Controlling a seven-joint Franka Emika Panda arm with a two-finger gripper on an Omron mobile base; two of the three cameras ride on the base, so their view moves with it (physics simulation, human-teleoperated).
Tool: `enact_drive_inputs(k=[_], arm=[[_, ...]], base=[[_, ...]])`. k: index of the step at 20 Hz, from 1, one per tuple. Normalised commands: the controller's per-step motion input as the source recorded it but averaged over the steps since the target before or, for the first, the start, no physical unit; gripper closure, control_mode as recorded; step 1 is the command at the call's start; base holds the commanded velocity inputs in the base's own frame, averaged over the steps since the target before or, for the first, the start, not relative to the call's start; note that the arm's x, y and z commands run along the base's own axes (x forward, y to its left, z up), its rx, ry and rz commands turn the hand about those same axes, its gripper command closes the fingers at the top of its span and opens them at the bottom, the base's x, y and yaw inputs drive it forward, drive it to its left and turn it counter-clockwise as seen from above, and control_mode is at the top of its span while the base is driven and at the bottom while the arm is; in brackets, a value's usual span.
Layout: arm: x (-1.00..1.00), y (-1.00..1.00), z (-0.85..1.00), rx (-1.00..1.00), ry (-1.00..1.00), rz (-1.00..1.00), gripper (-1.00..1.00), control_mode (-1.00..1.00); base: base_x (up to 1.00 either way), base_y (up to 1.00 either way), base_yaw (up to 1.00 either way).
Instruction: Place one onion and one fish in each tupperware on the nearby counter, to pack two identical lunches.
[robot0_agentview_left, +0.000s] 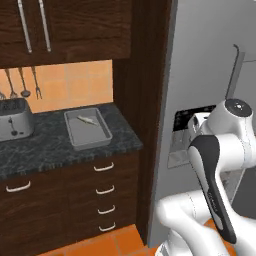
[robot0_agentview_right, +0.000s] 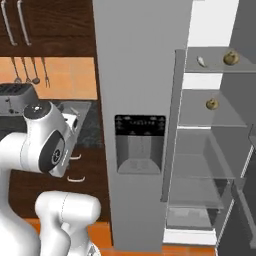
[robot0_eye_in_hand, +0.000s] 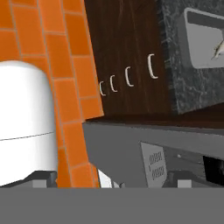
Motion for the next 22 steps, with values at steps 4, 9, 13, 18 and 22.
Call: enact_drive_inputs(k=[4, 9, 13, 18, 22], arm=[[0.0, 0.0, 0.0, 0.0, 0.0, 0.0, -1.0, 1.0], [0.0, 0.0, 0.0, 0.0, 0.0, 0.0, -1.0, 1.0], [0.0, 0.0, 0.0, 0.0, 0.0, 0.0, -1.0, 1.0], [0.0, 0.0, 0.0, 0.0, 0.0, 0.0, -1.0, 1.0], [0.0, 0.0, 0.0, 0.0, 0.0, 0.0, -1.0, 1.0]], base=[[0.0, -1.0, -0.17], [0.09, -1.0, -0.11], [0.46, -0.97, 0.0], [0.74, -0.63, 0.0], [1.0, 0.04, 0.08]])
